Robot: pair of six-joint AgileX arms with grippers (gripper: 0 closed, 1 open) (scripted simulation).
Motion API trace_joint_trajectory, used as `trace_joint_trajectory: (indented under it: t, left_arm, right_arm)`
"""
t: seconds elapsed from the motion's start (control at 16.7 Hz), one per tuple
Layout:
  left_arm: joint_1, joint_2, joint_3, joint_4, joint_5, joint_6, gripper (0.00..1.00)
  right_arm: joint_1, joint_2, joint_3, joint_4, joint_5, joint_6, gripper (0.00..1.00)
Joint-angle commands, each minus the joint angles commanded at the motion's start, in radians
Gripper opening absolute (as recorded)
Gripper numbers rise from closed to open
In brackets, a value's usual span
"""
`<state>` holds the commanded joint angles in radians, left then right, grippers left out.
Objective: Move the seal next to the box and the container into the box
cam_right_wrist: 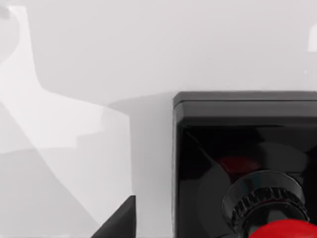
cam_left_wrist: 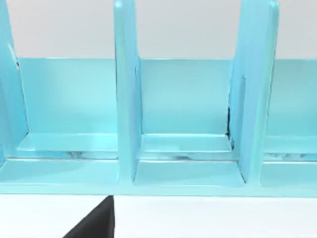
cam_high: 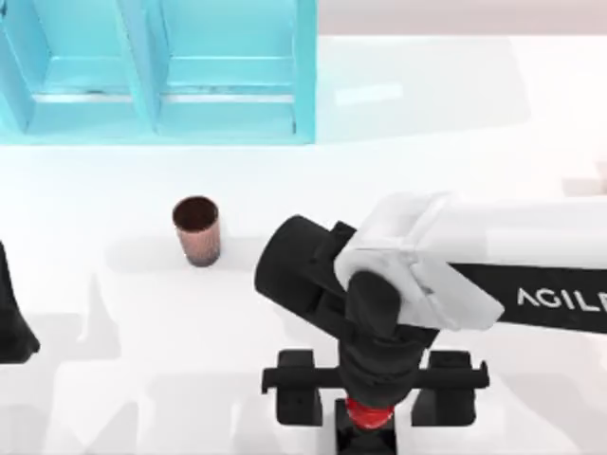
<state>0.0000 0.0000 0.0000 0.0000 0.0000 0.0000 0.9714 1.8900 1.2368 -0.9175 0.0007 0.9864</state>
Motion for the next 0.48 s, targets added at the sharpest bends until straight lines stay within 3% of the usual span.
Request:
trace_joint_trajectory:
  t: [0.48]
  left_arm:
    - [0.000,0.000,0.000,0.000,0.000,0.000,1.00]
  right_arm:
    - [0.000,0.000,0.000,0.000,0.000,0.000,0.10]
